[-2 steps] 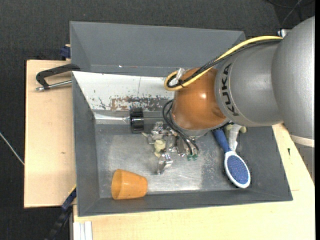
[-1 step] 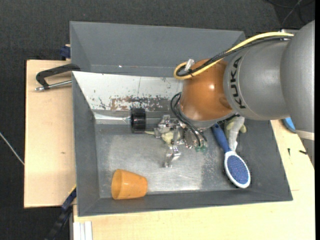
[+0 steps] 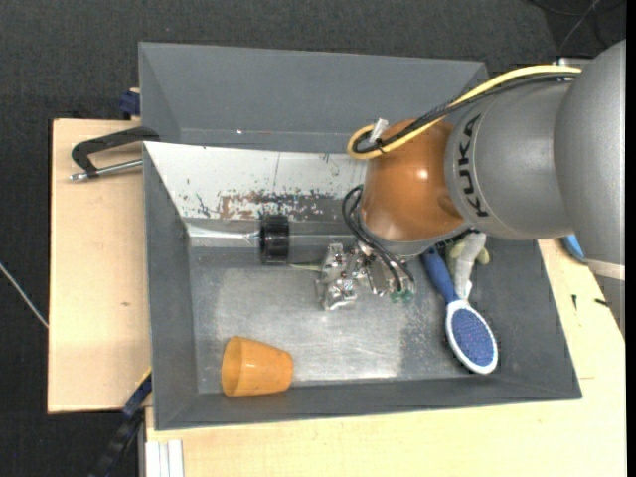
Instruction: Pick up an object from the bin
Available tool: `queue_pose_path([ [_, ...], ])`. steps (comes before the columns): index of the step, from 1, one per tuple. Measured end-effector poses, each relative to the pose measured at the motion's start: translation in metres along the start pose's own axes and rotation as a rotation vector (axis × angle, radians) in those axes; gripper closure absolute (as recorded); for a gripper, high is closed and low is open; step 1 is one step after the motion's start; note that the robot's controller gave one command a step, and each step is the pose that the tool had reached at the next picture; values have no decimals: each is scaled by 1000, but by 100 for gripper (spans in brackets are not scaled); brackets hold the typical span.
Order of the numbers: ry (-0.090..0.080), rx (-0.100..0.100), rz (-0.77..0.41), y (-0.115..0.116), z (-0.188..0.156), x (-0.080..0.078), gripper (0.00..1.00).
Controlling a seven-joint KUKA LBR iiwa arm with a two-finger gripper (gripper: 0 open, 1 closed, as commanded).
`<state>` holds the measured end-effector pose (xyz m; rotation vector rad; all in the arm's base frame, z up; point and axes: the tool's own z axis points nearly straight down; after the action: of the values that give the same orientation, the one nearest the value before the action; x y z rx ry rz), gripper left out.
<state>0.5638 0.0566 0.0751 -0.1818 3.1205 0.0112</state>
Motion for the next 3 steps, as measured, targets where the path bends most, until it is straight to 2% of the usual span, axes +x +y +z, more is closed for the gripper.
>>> queue_pose_path([
  [1, 0, 6, 15, -14, -100, -14, 100],
  [2, 10, 5, 15, -14, -95, -12, 0],
  [3, 21, 1, 105, -53, 0, 2, 0],
])
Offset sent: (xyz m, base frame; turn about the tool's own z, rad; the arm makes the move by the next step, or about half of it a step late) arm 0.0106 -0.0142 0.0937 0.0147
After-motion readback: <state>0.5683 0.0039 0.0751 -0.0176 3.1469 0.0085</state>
